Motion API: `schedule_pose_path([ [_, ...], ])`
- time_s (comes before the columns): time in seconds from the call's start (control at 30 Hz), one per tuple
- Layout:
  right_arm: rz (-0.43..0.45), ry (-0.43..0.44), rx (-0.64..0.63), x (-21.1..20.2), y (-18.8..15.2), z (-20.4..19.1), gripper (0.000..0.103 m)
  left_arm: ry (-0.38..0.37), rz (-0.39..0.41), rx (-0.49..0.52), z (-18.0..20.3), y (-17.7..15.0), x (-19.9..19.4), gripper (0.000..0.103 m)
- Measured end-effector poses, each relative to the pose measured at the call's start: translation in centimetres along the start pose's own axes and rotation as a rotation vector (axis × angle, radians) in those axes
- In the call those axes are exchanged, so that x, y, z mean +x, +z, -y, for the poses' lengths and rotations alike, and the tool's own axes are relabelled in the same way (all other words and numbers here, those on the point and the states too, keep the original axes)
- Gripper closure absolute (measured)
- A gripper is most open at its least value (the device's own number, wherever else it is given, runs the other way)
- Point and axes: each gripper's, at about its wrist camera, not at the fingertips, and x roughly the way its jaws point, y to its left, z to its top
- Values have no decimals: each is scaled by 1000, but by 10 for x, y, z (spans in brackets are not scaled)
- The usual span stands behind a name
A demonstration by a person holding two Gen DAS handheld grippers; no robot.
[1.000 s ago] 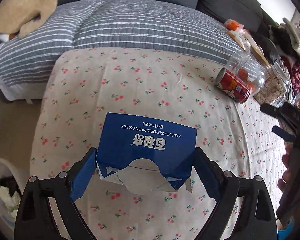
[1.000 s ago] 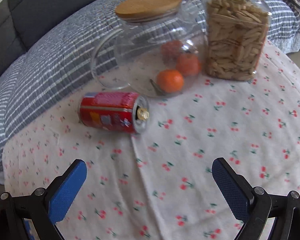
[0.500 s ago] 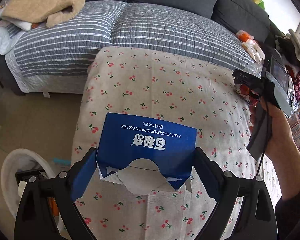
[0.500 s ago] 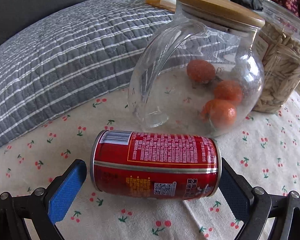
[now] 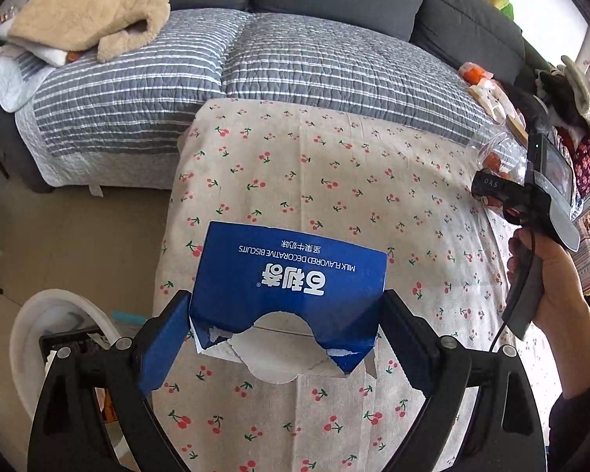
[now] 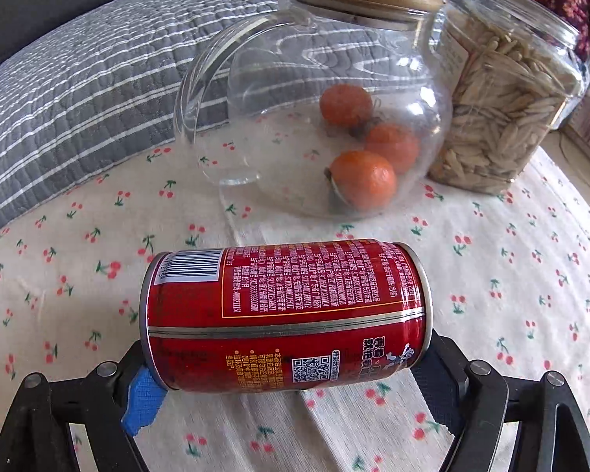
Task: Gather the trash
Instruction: 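Carry the biscuit box in the left tool over the bin and release it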
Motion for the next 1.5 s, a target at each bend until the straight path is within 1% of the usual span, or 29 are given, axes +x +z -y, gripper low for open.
schedule_pose_path([
  [0.2,5,47,-60,-41,-27,32,15,-5,25,16,5,-13,-21,8],
  [0.3,7,71,-84,-70,-43,40,15,-5,38,27,7,-20,-32,8],
  [0.37,7,84,-102,-85,-50,40,15,-3,48,34,8,-25,-40,8],
  [0.47,10,101,-141,-113,-70,38,15,0,63,48,9,-35,-51,8],
  [0.57,-9,135,-171,-134,-92,46,15,-3,66,58,8,-45,-61,8],
  [0.67,-27,164,-208,-148,-112,44,15,7,72,68,4,-59,-71,8],
  [0.8,-56,213,-271,-161,-139,36,15,39,72,86,-7,-77,-80,8],
  [0.97,-139,313,-308,-163,-172,17,15,74,64,77,-37,-88,-88,8],
  [1.03,-172,349,-320,-164,-183,7,15,92,64,58,-54,-90,-90,8],
  [1.1,-182,380,-346,-167,-191,-6,15,107,65,30,-76,-92,-93,8],
  [1.3,-192,418,-458,-178,-214,-37,15,173,53,-57,-138,-93,-90,8],
  [1.5,-202,430,-485,-178,-219,-49,15,206,12,-86,-180,-96,-68,8],
])
